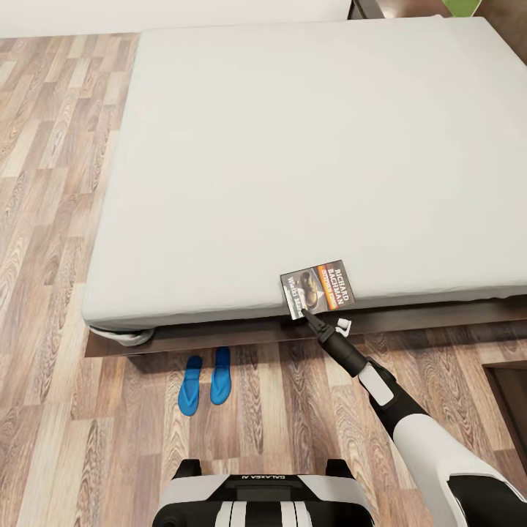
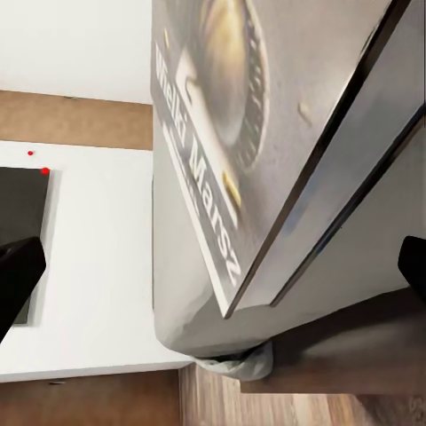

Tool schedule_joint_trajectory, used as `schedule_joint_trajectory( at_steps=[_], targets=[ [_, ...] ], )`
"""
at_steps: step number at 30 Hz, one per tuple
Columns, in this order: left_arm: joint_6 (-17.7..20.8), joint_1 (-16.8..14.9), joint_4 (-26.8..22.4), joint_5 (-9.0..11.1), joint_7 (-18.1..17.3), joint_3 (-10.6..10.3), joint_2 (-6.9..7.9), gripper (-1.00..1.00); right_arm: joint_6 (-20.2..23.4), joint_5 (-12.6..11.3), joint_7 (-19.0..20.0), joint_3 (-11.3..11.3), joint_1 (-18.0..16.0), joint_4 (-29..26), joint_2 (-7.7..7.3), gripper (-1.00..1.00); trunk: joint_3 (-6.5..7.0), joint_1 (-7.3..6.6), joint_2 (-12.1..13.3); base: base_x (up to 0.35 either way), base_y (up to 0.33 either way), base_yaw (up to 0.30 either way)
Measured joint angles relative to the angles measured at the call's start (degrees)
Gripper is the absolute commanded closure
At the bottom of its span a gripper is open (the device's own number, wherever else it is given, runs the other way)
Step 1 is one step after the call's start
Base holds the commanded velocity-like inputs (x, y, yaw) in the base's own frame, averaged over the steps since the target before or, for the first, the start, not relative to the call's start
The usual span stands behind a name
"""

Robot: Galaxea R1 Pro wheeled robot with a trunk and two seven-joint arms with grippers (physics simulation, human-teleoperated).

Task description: In the bedroom, move the book from the bed onto either nightstand, and place the two sandals side by side next to the bed.

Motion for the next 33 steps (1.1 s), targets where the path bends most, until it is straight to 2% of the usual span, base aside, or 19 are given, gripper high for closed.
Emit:
schedule_joint_trajectory(
  at_steps=[33],
  targets=[
    [0.07,0.00,0.00,0.00,0.01,0.00,-0.02,-1.00,0.05,-0.09,-0.44,-0.06,-0.01,0.00,0.00,-1.00,0.00,0.00,0.00,0.000,0.000,0.000]
  ],
)
